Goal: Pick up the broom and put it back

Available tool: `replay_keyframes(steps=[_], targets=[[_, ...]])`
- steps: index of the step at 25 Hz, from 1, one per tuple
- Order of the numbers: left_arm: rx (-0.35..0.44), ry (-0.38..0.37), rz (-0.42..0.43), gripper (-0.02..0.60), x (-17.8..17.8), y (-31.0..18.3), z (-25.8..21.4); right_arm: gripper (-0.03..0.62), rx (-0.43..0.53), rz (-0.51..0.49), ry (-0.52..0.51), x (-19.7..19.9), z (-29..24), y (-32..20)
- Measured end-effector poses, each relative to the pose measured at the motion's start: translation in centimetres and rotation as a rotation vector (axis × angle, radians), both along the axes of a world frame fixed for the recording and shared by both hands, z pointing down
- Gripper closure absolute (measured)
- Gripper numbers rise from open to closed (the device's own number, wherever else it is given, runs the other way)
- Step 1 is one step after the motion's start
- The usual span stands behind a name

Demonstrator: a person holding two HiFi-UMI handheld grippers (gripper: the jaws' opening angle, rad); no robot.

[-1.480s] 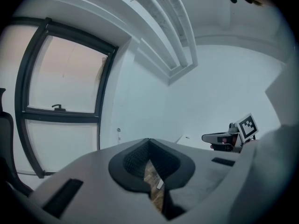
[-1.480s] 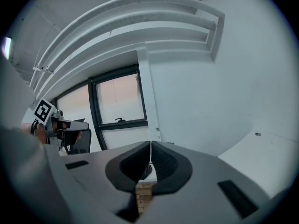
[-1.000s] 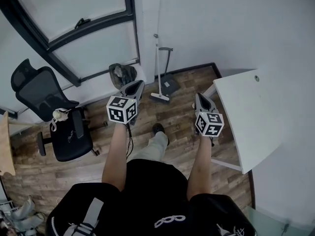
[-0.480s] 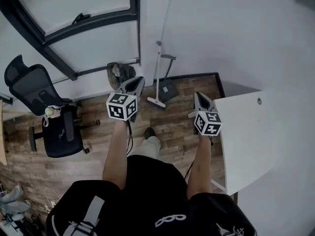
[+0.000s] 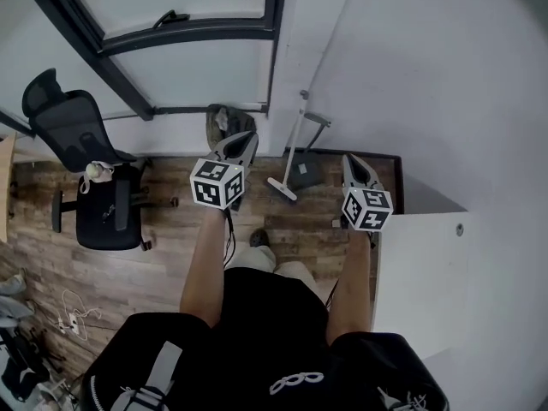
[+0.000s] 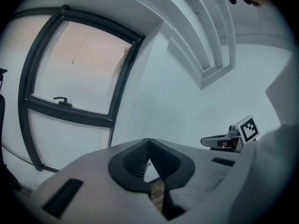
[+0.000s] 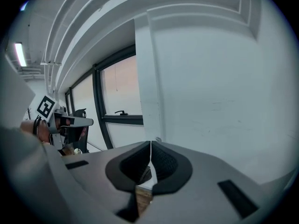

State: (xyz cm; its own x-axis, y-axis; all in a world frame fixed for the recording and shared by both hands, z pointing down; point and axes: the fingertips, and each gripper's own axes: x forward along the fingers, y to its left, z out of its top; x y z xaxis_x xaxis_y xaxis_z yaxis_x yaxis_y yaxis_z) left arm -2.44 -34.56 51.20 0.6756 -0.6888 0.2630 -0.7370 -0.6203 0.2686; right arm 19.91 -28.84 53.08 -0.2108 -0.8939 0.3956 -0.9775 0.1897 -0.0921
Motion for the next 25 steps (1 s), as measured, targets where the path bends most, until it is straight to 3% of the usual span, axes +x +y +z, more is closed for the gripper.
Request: replay_keyframes(steps=[12,25], targets=[[0.003,-0.019,-0.222,0.56,-4.7,-1.3,-0.3,0.569,-0.022,-0.223,-0.019,-3.5,0.5,-8.2],[0.0,-0.041,-0.461,0.56,-3.1,-1.4,-0.1,0.569,-0.04,-0.452,-0.045,-2.5,1.0,-14.6]])
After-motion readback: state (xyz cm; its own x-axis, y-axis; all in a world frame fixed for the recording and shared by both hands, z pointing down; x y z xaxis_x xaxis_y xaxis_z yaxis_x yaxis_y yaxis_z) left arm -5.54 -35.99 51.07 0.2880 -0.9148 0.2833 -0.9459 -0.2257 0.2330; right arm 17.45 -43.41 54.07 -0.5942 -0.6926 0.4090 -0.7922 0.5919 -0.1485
